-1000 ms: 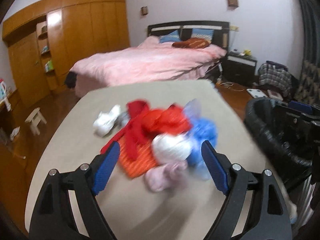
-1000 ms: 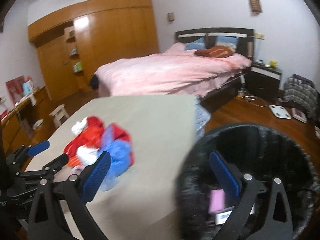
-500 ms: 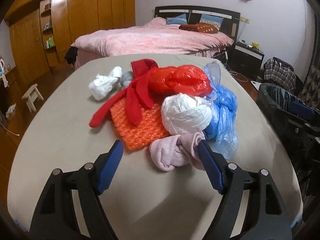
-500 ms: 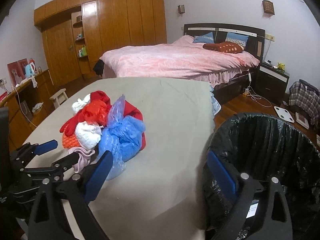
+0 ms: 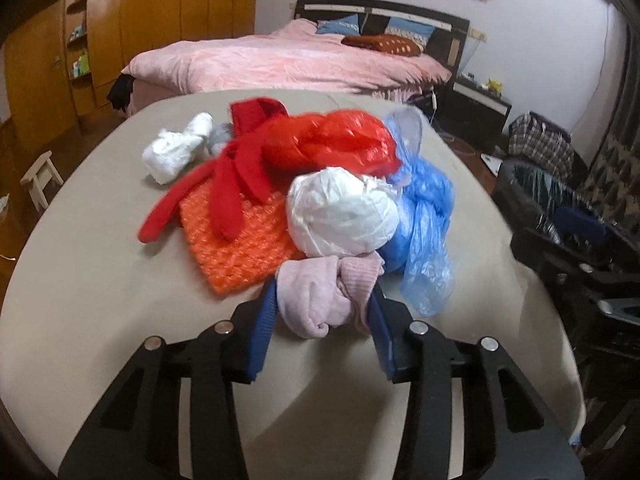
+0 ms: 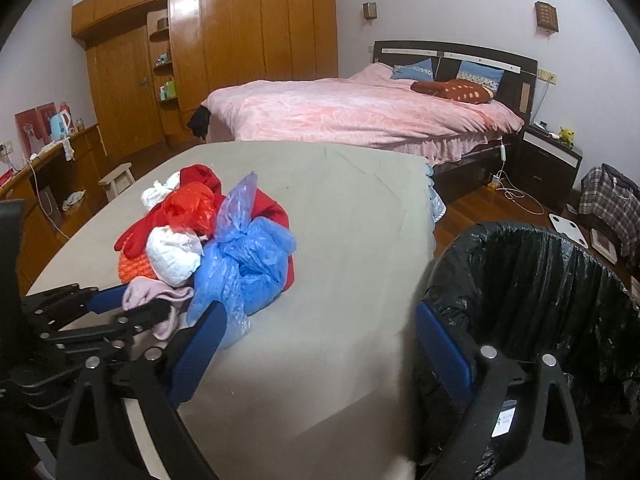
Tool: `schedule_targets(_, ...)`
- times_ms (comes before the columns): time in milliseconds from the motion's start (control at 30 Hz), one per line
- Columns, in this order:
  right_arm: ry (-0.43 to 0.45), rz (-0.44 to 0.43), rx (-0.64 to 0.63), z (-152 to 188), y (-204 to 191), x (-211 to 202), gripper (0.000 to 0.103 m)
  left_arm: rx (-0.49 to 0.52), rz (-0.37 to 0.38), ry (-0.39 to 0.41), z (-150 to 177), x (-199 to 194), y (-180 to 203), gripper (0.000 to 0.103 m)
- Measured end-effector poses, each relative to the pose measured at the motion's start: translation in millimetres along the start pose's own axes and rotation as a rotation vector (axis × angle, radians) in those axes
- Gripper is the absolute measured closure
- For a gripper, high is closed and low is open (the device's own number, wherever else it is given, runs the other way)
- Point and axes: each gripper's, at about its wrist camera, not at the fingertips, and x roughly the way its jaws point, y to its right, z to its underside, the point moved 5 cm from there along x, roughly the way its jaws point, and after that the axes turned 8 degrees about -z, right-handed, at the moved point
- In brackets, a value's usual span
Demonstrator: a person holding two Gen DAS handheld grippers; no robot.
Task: Collect trash
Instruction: 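Grasp the pink cloth with the left tool while the right tool grasps blue bags, then carry the pink cloth and blue bags over the bin and release both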
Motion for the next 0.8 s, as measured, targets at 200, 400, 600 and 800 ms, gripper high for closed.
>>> schedule_targets(200,-0.012,-0.029,-0.002,-6.1,-11.7,11.7,0.011,0.012,-0.019,0.083,-10.6,-31.7,-7.6,0.061)
schedule_targets(400,-0.048,-0.061,-0.003,-9.7,-28.9,37.4,0.012,-0.007,-0.064,0.134,-18.0,-49.8,-26.7,0.061)
schedule_targets(600,-0.122,-0.073,-0.028,-7.8,-42.7,65.5,0.023,-0.049,-0.102,0.131,-21.4,-45.8,-48.6,0.061)
schedule_targets(800,-0.185,-0.14,-0.024,1.4,-47.2,74.2,0.045,-0.052,-0.104,0.139,-28.2,-45.5,-51.0,0.061)
